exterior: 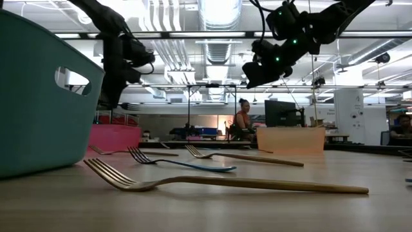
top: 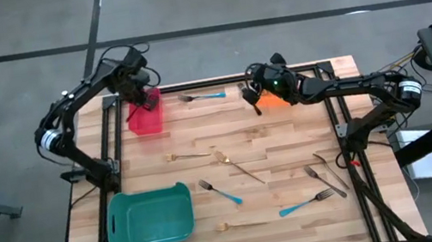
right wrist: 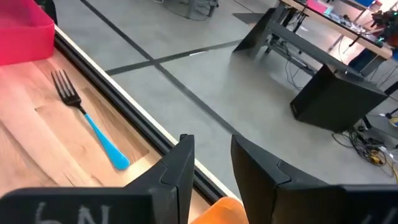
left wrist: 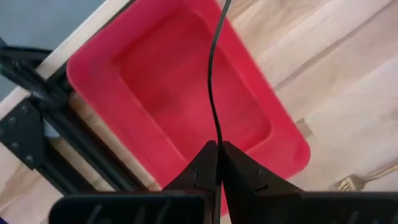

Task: Sort silverware by color (type)
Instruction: Put the black fork into the red bin

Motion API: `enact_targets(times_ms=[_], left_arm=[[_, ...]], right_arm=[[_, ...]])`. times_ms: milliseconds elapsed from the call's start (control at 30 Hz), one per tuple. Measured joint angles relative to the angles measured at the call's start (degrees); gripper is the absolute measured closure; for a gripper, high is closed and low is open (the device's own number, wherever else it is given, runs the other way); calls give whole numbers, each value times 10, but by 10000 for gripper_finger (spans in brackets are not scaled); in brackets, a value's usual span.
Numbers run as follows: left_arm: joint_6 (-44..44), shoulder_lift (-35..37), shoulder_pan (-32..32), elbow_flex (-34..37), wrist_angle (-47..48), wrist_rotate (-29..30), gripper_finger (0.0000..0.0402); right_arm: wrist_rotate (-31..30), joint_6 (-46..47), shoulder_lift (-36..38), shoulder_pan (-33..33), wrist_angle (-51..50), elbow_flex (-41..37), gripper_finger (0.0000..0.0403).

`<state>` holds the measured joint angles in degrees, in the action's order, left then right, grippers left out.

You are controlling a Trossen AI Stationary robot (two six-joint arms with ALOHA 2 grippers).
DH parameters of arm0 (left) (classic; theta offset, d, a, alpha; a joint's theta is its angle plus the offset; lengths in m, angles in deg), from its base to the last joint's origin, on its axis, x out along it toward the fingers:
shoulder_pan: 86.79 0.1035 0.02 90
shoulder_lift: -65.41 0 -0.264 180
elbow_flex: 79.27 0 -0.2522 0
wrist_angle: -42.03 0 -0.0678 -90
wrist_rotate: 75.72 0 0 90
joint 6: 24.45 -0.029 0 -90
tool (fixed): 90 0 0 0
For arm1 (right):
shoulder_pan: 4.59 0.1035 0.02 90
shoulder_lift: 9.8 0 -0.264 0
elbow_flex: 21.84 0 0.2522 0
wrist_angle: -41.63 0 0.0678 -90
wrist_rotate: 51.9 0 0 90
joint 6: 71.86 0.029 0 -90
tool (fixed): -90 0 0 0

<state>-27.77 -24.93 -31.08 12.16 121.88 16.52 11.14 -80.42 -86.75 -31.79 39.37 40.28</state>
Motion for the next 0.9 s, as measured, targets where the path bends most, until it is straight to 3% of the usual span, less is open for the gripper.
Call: enact_targets(times_ms=[133,367,633,900], left_arm=[[-12,27,9,7,-11,-39,402],[-11,49,47,29,-46,-205,402],[48,49,96,85,-83,-207,402],[74,49,109,89,-70,-200,402]], right_arm=[[1,5,0,0,-2,0,312],[9,58,0,0,-9,0,313],[19,2,0,-3,52,0,315],[19,-35,0,-9,67,0,329]])
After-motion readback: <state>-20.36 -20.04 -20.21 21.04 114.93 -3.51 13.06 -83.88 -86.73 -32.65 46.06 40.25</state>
